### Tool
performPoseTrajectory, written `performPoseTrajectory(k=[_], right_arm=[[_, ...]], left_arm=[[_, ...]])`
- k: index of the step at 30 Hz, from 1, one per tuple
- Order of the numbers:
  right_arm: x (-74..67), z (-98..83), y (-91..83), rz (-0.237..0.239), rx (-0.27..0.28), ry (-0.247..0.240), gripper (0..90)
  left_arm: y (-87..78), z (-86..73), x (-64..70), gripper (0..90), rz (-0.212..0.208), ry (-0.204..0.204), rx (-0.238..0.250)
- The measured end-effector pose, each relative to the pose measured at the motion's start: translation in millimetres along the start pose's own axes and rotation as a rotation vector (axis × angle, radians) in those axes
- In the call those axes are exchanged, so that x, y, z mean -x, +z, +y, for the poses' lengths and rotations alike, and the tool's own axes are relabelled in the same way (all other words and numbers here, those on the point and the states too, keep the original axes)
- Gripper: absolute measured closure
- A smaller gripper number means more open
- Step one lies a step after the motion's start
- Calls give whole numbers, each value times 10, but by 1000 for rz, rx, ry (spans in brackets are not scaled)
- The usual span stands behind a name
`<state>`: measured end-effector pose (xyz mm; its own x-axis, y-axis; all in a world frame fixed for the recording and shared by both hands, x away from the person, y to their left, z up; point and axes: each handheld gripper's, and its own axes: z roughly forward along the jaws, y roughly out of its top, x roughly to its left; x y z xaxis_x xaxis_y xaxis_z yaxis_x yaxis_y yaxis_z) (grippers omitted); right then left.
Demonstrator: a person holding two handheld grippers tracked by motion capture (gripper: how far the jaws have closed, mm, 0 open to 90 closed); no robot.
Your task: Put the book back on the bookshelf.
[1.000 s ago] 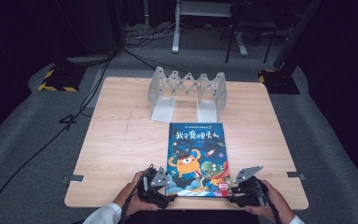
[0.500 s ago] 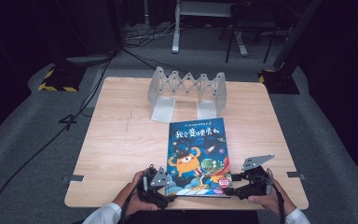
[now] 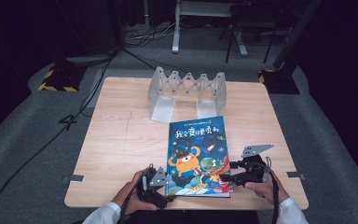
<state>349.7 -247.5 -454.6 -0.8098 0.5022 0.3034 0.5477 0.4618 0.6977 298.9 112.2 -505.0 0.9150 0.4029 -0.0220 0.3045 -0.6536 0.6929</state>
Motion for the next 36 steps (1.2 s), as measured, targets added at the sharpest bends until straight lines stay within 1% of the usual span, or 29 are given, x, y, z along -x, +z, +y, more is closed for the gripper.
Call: performPoseTrajectory(k=[4, 6, 8, 10, 15, 17, 20, 21, 22, 23, 24, 25, 26, 28, 29, 30, 31, 32, 33, 36], right_arm=[[92, 51, 66, -3, 4, 11, 333], [151, 76, 113, 10, 12, 26, 330], [186, 93, 145, 20, 17, 27, 323], [227, 123, 185, 19, 24, 35, 317], [283, 188, 240, 34, 34, 41, 314], [309, 232, 276, 50, 38, 38, 316], [320, 267, 325, 59, 35, 44, 323], [324, 290, 376, 62, 35, 44, 341], [324, 290, 376, 62, 35, 44, 341], [321, 292, 377, 69, 46, 44, 361], [332, 286, 370, 106, 71, 52, 421], [336, 284, 367, 118, 78, 50, 439], [336, 284, 367, 118, 78, 50, 439], [330, 276, 359, 135, 97, 44, 472], [328, 272, 355, 146, 110, 39, 489], [310, 267, 342, 158, 137, 23, 511], [310, 267, 342, 158, 137, 23, 511], [281, 271, 326, 157, 155, 4, 524], [264, 275, 314, 158, 165, -4, 530], [234, 280, 297, 150, 168, -13, 531]], left_arm=[[-3, -2, -7, 149, -1, 3, -2], [-3, -2, -7, 149, -1, 3, -1], [-3, -2, -7, 149, -2, 2, -1], [-3, -2, -7, 149, -1, 3, -1], [-6, -4, -11, 149, -4, 6, -4], [-9, -8, -14, 149, -6, 3, -3], [-18, -18, -18, 150, -3, 2, -2], [-35, -37, -27, 150, 1, -3, 1], [-47, -48, -34, 150, 5, -5, 0], [-67, -69, -47, 150, 8, -8, 0], [-82, -86, -58, 149, 10, -12, 2], [-105, -109, -71, 148, 21, -22, -2], [-105, -109, -71, 144, 21, -22, -2], [-114, -118, -84, 144, 18, -16, -2], [-114, -118, -83, 144, 18, -16, -2], [-114, -118, -84, 144, 17, -15, -2], [-115, -119, -86, 144, 16, -14, -2], [-115, -120, -89, 144, 14, -13, -2], [-117, -120, -91, 144, 12, -11, -2], [-117, -123, -95, 144, 10, -14, 1]])
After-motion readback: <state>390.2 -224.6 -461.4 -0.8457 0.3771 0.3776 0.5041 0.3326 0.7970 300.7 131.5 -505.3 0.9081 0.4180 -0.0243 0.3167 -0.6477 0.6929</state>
